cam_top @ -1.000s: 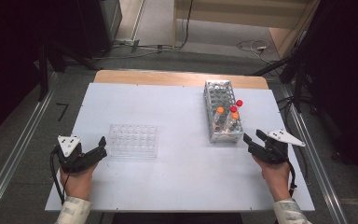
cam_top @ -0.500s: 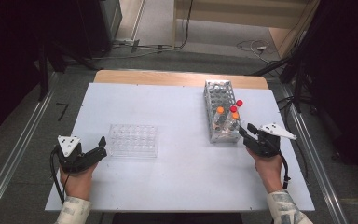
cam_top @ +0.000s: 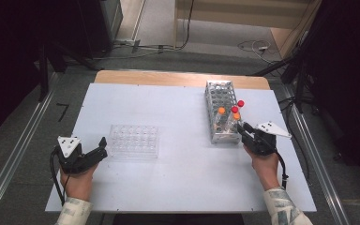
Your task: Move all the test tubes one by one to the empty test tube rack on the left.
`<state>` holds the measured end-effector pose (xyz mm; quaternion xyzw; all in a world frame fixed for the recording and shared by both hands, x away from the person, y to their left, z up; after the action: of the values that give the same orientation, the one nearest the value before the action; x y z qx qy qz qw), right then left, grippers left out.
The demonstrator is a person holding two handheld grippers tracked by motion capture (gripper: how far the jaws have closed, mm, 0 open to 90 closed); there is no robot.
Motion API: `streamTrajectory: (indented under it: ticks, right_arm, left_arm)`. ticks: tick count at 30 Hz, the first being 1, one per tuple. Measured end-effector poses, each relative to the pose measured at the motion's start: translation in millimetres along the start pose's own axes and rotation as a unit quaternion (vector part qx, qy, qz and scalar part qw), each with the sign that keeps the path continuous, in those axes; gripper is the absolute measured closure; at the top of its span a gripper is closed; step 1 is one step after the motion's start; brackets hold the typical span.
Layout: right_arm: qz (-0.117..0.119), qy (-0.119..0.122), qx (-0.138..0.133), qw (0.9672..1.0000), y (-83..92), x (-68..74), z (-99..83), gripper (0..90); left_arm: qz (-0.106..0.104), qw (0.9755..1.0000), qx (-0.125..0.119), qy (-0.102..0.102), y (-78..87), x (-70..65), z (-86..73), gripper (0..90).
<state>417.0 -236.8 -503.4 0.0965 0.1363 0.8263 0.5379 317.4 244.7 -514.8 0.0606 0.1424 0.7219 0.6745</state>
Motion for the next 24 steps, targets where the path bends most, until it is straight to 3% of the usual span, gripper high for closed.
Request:
streamTrajectory:
  ticks: [16, 24]
  right_arm:
    - [-0.006, 0.001, -0.001, 1.0000, -3.1, -1.1, 0.3, 72.5]
    - [-0.003, -0.003, -0.032, 0.9995, 7.2, -1.9, 19.0, 72.7]
  left_arm:
    - [0.001, 1.0000, -0.002, 0.001, 0.2, 0.7, 0.5, 8.7]
    - [0.006, 1.0000, -0.007, 0.002, 1.6, 2.1, 2.3, 8.7]
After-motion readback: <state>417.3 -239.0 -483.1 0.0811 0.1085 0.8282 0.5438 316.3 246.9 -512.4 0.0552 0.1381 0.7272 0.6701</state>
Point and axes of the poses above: each handheld gripper's, and its own axes: y roughly backward along the jaws, z roughly out of its top, x roughly to its left, the point moved 10 cm from there along -y, roughly forward along the jaws, and after that the axes turned 8 degrees about -x, right-handed, at the moved point
